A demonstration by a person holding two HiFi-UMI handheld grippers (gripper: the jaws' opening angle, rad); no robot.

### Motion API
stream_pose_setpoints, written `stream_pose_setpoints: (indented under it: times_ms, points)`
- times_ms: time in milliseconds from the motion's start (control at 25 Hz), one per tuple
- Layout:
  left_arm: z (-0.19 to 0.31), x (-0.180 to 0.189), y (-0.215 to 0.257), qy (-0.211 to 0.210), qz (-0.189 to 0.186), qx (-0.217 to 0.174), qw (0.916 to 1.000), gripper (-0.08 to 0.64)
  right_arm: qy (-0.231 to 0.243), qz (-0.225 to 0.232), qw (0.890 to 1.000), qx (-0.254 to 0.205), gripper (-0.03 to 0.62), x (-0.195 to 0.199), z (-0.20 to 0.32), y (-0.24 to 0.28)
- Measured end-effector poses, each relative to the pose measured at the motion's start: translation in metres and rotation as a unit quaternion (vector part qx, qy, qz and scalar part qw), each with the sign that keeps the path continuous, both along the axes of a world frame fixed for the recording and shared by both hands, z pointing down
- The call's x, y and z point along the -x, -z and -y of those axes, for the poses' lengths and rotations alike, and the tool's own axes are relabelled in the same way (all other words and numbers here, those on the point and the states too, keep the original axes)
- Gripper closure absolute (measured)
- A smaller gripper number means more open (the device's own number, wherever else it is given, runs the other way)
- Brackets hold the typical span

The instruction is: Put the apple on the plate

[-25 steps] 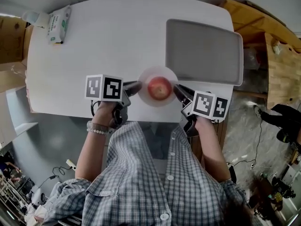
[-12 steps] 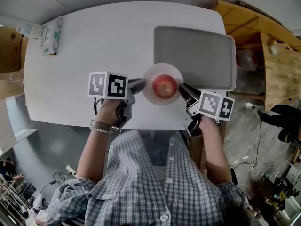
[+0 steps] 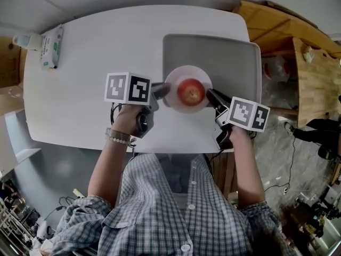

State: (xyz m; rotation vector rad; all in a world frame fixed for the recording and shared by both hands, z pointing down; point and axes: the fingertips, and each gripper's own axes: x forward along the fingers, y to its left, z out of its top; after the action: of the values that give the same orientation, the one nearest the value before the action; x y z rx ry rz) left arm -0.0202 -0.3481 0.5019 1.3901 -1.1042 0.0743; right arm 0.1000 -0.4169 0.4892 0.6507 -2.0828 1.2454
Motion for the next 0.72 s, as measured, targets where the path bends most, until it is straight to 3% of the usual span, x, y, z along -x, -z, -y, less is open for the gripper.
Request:
stream_pose_setpoints:
  times_ms: [560, 720]
  points:
    - [0.032, -0.012, -0.027, -0.008, 0.027, 0.009, 0.9996, 0.520, 0.006, -0.023, 1.000, -0.015, 0.541, -0.012, 0.033, -0.030]
    - [0.042, -0.014, -0.028, -0.015, 0.046, 0.002, 0.9988, 0.520, 0.014, -0.031, 0.999, -0.040, 0.541, -0.012, 0.043, -0.031]
